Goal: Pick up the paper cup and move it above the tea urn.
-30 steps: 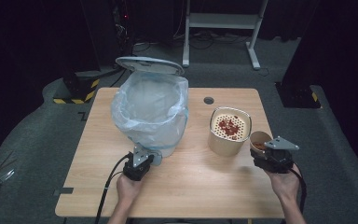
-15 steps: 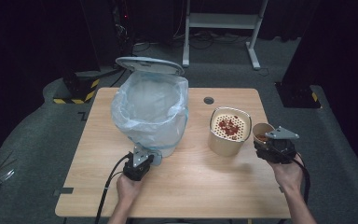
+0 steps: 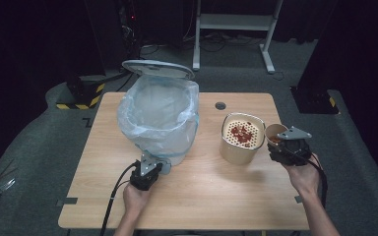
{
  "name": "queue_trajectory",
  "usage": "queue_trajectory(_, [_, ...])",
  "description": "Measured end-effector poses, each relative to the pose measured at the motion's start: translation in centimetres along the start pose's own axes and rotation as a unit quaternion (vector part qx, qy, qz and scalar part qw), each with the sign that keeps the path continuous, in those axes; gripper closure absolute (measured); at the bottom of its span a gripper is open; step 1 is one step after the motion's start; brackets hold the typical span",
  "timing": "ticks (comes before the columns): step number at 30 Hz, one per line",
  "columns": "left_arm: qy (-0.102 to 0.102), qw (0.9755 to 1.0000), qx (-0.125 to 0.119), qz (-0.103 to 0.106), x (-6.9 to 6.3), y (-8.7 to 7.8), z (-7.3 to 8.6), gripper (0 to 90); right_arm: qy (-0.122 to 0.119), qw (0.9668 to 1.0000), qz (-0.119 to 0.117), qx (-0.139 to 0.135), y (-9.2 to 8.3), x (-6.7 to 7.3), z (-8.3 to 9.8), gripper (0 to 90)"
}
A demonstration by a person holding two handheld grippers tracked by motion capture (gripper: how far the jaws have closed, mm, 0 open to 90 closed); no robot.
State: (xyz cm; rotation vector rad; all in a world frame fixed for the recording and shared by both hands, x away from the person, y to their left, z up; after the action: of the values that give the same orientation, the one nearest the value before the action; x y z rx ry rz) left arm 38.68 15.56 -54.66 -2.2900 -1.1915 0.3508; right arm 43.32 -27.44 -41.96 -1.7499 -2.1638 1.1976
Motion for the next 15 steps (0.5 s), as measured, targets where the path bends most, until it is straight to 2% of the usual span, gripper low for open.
queue_trajectory(13, [-0.003, 1.0, 0.0, 0.0, 0.0, 0.0, 0.0, 90.0, -0.04, 0.9988, 0.024, 0.015, 0.3, -0.2, -1.3, 36.6])
queue_trajectory(15, [0.002, 1.0, 0.003, 0.0, 0.1, -0.1, 0.0, 90.0, -0.05, 0.9982, 0.029, 0.017, 0.4, -0.2, -1.6, 36.6])
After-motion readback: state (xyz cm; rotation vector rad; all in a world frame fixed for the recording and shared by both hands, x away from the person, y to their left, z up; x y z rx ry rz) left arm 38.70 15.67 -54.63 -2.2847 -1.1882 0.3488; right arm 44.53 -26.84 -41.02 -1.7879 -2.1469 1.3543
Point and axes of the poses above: each handheld gripper's, and its own axes: y roughly forward along the jaws, z roughly out of its underside, x roughly to its left, the point moved 4 cm from there along y, roughly forward along the jaws, and after that the axes turned 5 degrees about z, right-handed, at the moved point
